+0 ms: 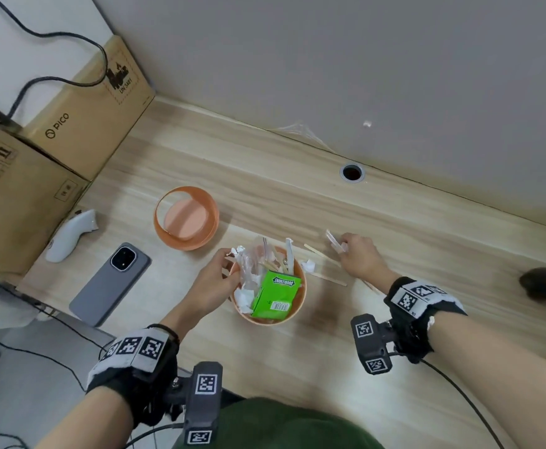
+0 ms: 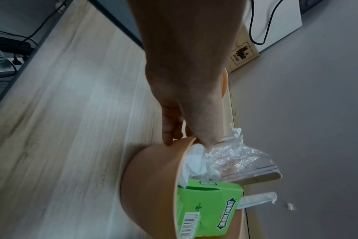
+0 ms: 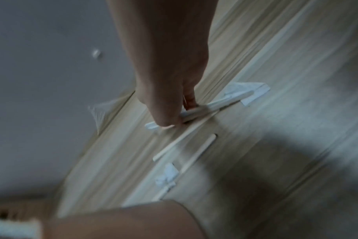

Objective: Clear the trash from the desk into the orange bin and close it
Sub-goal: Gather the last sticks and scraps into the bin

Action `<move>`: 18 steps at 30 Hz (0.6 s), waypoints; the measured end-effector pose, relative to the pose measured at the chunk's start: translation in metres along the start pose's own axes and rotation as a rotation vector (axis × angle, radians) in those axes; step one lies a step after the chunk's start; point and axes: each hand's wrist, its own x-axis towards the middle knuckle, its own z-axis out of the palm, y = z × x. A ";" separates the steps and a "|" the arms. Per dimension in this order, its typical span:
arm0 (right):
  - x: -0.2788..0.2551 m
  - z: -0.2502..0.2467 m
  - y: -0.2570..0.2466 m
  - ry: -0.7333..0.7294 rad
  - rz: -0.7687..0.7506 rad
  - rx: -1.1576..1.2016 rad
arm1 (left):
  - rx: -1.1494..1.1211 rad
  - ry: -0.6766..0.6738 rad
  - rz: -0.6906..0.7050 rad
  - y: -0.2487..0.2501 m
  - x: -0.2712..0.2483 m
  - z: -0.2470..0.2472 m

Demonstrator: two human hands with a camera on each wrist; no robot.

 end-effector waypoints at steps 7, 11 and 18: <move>-0.035 -0.066 -0.020 0.145 -0.042 0.743 | 0.023 -0.022 0.014 0.020 0.004 0.014; -0.064 -0.105 -0.059 0.208 -0.227 0.976 | 0.016 -0.031 0.026 0.032 0.001 0.024; -0.083 -0.074 -0.081 0.162 -0.367 0.712 | -0.027 -0.041 0.001 0.040 -0.007 0.031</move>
